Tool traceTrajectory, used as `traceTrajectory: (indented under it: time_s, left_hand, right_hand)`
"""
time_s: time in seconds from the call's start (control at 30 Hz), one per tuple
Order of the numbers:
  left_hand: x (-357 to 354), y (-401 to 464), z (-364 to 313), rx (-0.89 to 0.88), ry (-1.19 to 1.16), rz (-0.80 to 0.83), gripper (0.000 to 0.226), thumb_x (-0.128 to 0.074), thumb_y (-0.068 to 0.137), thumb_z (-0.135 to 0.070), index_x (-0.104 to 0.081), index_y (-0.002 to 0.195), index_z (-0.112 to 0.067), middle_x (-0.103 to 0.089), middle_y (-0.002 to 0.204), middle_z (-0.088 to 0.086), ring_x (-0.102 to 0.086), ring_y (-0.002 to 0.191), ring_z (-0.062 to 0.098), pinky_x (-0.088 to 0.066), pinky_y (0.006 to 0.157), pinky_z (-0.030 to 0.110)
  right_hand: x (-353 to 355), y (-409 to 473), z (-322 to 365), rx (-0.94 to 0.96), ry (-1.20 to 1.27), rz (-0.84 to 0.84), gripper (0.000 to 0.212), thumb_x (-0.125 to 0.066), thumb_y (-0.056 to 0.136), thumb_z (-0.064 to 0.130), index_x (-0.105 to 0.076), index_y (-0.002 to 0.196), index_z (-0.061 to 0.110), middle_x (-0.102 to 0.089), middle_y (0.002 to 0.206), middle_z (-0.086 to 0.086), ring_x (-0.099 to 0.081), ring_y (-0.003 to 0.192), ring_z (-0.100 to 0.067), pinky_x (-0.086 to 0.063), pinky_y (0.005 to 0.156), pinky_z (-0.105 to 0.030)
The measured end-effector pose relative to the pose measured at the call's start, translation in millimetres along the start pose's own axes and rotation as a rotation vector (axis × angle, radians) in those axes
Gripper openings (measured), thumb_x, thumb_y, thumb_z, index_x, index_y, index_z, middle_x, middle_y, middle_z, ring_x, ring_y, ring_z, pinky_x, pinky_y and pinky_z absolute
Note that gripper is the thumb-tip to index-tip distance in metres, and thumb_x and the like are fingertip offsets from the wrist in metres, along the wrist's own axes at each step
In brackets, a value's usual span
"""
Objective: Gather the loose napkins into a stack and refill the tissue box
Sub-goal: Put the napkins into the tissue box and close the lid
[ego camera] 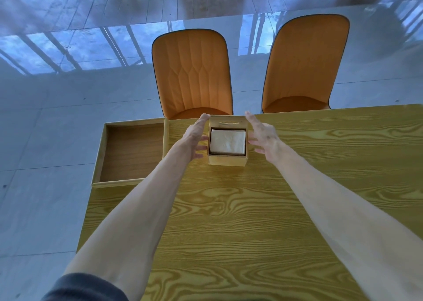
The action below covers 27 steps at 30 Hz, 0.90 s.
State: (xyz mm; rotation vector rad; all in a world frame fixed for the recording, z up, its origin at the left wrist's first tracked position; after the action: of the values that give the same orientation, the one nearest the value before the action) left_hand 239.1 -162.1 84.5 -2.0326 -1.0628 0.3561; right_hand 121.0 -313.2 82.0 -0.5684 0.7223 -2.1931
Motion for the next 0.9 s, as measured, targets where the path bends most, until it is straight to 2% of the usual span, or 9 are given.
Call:
traceTrajectory:
  time_s: [0.17,0.23,0.3,0.4,0.5,0.63,0.7,0.8,0.9]
  left_hand:
    - [1.7,-4.9,16.3,-0.075,-0.035,0.02,0.057,-0.053,0.091,-0.05,-0.042,0.141,-0.026,-0.053,0.14,0.008,-0.055,0.12,0.03,-0.038,0.107,0.05]
    - [2.8,-4.3,24.5,-0.096,-0.074,0.021,0.049,-0.057,0.09,-0.041,-0.046,0.135,-0.024,-0.056,0.137,0.006,-0.057,0.116,0.025,-0.044,0.103,0.047]
    - [3.4,-1.4,33.9,-0.116,-0.094,0.017,0.054,-0.063,0.088,-0.031,-0.046,0.139,-0.022,-0.059,0.133,0.006,-0.059,0.114,0.021,-0.051,0.089,0.041]
    - [4.9,0.7,46.4,-0.126,-0.118,-0.003,0.058,-0.07,0.087,-0.016,-0.047,0.14,-0.024,-0.064,0.127,0.007,-0.062,0.115,0.021,-0.054,0.077,0.033]
    - [5.8,3.1,54.0,-0.131,-0.148,-0.01,0.059,-0.072,0.085,-0.006,-0.05,0.137,-0.021,-0.066,0.123,0.008,-0.064,0.114,0.023,-0.055,0.075,0.031]
    - [4.8,8.2,60.1,-0.172,-0.114,-0.017,0.057,-0.071,0.086,-0.001,-0.052,0.136,-0.02,-0.064,0.124,0.009,-0.064,0.105,0.021,-0.054,0.077,0.031]
    - [4.5,9.9,61.4,-0.196,-0.072,-0.03,0.057,-0.071,0.086,0.0,-0.052,0.136,-0.02,-0.063,0.123,0.007,-0.064,0.1,0.018,-0.054,0.076,0.029]
    - [5.2,13.2,62.5,-0.238,-0.021,-0.044,0.059,-0.071,0.086,0.0,-0.051,0.137,-0.02,-0.062,0.122,0.007,-0.064,0.092,0.015,-0.054,0.072,0.026]
    - [4.5,15.6,64.2,-0.265,0.01,-0.051,0.061,-0.072,0.085,0.001,-0.05,0.138,-0.019,-0.062,0.12,0.008,-0.064,0.09,0.014,-0.054,0.074,0.027]
  right_hand:
    - [7.2,-6.5,-16.1,0.027,-0.005,0.049,0.073,-0.061,0.087,0.06,-0.046,0.144,0.016,-0.053,0.143,-0.007,-0.056,0.119,-0.025,-0.045,0.101,-0.046]
    - [8.9,-7.4,-22.1,0.039,-0.012,0.068,0.067,-0.066,0.088,0.053,-0.048,0.141,0.017,-0.054,0.141,-0.006,-0.057,0.118,-0.023,-0.048,0.094,-0.041]
    - [10.1,-7.4,-28.5,0.053,-0.024,0.061,0.06,-0.071,0.088,0.042,-0.051,0.139,0.018,-0.056,0.139,-0.005,-0.057,0.117,-0.021,-0.051,0.087,-0.036]
    - [9.3,-5.9,-37.5,0.059,-0.046,0.037,0.054,-0.074,0.088,0.027,-0.052,0.137,0.018,-0.059,0.131,-0.004,-0.058,0.111,-0.019,-0.054,0.088,-0.037]
    - [6.3,-3.7,-43.7,0.059,-0.04,0.013,0.054,-0.075,0.087,0.019,-0.052,0.136,0.016,-0.064,0.123,-0.004,-0.061,0.098,-0.015,-0.053,0.087,-0.036]
    - [3.7,3.2,-51.2,0.104,-0.079,-0.031,0.053,-0.077,0.085,0.015,-0.054,0.133,0.017,-0.068,0.12,-0.005,-0.065,0.089,-0.012,-0.053,0.073,-0.028]
    - [3.1,6.8,-54.7,0.122,-0.09,-0.046,0.054,-0.079,0.084,0.013,-0.055,0.132,0.017,-0.069,0.118,-0.005,-0.067,0.092,-0.014,-0.054,0.075,-0.028]
    - [2.1,11.7,-57.3,0.149,-0.129,-0.066,0.055,-0.08,0.082,0.013,-0.055,0.131,0.018,-0.07,0.117,-0.005,-0.068,0.099,-0.018,-0.057,0.087,-0.035]
    - [0.5,14.0,-58.5,0.187,-0.195,-0.092,0.056,-0.081,0.081,0.014,-0.056,0.131,0.018,-0.069,0.114,-0.005,-0.067,0.097,-0.018,-0.058,0.089,-0.04]
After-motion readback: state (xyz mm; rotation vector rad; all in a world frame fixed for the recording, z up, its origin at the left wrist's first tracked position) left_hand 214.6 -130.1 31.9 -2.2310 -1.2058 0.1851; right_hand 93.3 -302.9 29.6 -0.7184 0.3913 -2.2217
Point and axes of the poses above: each hand's wrist, its own y-axis towards the middle knuckle, its own x-axis out of the back of the hand, z = x × y, the point moved 1 cm from there along y, towards the middle knuckle
